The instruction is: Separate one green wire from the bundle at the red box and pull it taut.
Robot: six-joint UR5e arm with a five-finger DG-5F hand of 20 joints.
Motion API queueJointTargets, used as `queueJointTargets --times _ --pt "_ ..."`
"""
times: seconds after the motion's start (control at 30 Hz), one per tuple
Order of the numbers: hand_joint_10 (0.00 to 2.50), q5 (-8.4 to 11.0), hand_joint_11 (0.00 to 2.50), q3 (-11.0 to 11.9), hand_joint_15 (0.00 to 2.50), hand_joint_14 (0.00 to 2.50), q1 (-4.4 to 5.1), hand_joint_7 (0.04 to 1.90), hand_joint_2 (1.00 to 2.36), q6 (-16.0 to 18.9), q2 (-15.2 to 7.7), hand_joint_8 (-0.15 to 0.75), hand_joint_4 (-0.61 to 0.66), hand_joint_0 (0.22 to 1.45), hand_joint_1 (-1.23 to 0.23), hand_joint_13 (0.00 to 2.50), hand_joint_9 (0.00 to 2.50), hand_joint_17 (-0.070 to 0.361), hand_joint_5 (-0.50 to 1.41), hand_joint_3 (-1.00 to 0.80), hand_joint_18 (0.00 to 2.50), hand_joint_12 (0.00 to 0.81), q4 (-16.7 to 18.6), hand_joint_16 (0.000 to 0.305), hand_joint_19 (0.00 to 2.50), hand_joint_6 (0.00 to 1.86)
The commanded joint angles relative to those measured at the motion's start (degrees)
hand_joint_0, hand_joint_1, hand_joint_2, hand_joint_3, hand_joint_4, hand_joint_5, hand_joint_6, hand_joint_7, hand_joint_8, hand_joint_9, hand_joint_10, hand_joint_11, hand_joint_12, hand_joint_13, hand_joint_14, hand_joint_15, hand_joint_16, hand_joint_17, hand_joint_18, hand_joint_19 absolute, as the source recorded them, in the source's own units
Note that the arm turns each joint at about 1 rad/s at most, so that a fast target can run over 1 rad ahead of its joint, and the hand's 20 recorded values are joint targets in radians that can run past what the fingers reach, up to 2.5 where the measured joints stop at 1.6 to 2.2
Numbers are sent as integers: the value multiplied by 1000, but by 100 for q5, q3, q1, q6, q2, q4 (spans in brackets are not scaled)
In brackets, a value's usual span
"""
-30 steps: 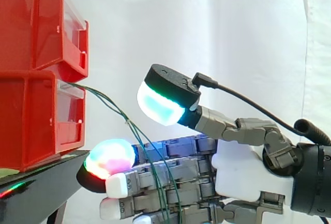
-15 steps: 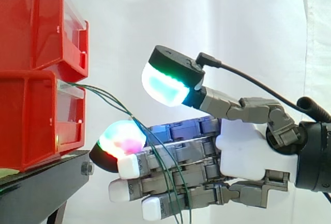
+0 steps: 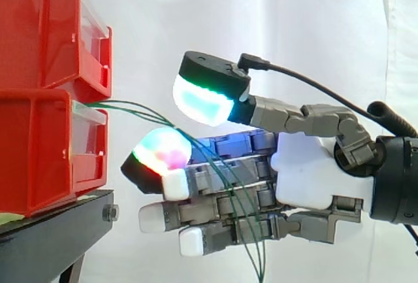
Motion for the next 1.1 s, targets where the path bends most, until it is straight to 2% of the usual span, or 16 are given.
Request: queueJointTargets --times 0.0,0.23,0.33,0.37,0.43,0.5,0.57,0.63,0.77,1.0,1.07 --pt "17 0 535 18 457 19 -9 1154 1020 14 50 303 204 589 -649 786 993 122 -142 -159 725 398 -155 54 630 854" --pt "19 0 686 27 478 19 -9 1165 1018 14 94 323 174 595 -746 824 1077 131 -144 -109 787 415 -305 58 615 889" --pt "23 0 729 18 490 19 -9 1155 1018 23 94 302 183 600 -774 809 1096 121 -145 -245 756 388 -305 54 644 899" --pt "23 0 727 18 490 20 -9 1156 1012 23 94 304 197 564 -720 818 1112 123 -142 -354 763 393 -313 55 638 898" --pt "23 0 735 27 491 18 -9 1155 1008 14 102 309 187 544 -584 836 1151 126 -134 -410 776 400 -322 56 647 891" --pt "21 0 728 27 497 19 -9 1185 1013 14 120 302 172 585 -498 842 1164 123 -130 -341 777 395 -322 55 663 882" --pt "23 0 717 27 492 20 -9 1210 1017 14 129 307 170 581 -492 852 1170 124 -122 -251 789 398 -331 55 664 878" --pt "18 0 684 27 477 18 -18 1195 1010 14 173 350 186 585 -541 919 1218 149 -112 -149 912 450 -401 66 612 879" --pt "20 -9 687 27 473 15 -18 1181 1002 23 208 376 191 582 -652 954 1228 162 -113 -41 969 480 -551 72 590 887" --pt "18 0 729 27 500 17 -18 1125 1006 14 278 361 172 595 -726 930 1195 156 -130 -55 931 457 -639 69 598 900" --pt "22 0 742 27 508 20 -27 1124 1009 14 287 347 183 605 -741 913 1166 150 -136 -126 896 448 -691 66 603 900"
